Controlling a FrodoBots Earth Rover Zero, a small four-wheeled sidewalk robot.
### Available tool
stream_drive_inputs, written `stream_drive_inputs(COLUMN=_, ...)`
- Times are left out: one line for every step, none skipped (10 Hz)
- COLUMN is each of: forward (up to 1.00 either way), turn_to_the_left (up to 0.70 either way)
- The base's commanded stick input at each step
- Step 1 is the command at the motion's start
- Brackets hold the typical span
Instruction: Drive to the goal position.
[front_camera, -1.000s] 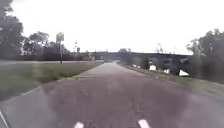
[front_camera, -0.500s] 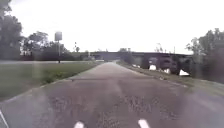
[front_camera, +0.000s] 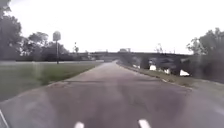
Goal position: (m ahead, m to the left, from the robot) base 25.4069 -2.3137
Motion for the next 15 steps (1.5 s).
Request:
stream_drive_inputs(forward=0.7, turn_to_the_left=0.0)
stream_drive_inputs(forward=0.7, turn_to_the_left=0.0)
stream_drive_inputs(forward=0.7, turn_to_the_left=0.0)
stream_drive_inputs(forward=0.7, turn_to_the_left=0.0)
stream_drive_inputs(forward=0.7, turn_to_the_left=0.0)
stream_drive_inputs(forward=0.7, turn_to_the_left=0.0)
stream_drive_inputs(forward=0.7, turn_to_the_left=0.0)
stream_drive_inputs(forward=0.7, turn_to_the_left=0.0)
stream_drive_inputs(forward=0.7, turn_to_the_left=0.0)
stream_drive_inputs(forward=0.7, turn_to_the_left=0.0)
stream_drive_inputs(forward=0.7, turn_to_the_left=0.0)
stream_drive_inputs(forward=0.7, turn_to_the_left=0.0)
stream_drive_inputs(forward=0.7, turn_to_the_left=0.0)
stream_drive_inputs(forward=0.7, turn_to_the_left=0.0)
stream_drive_inputs(forward=0.7, turn_to_the_left=0.0)
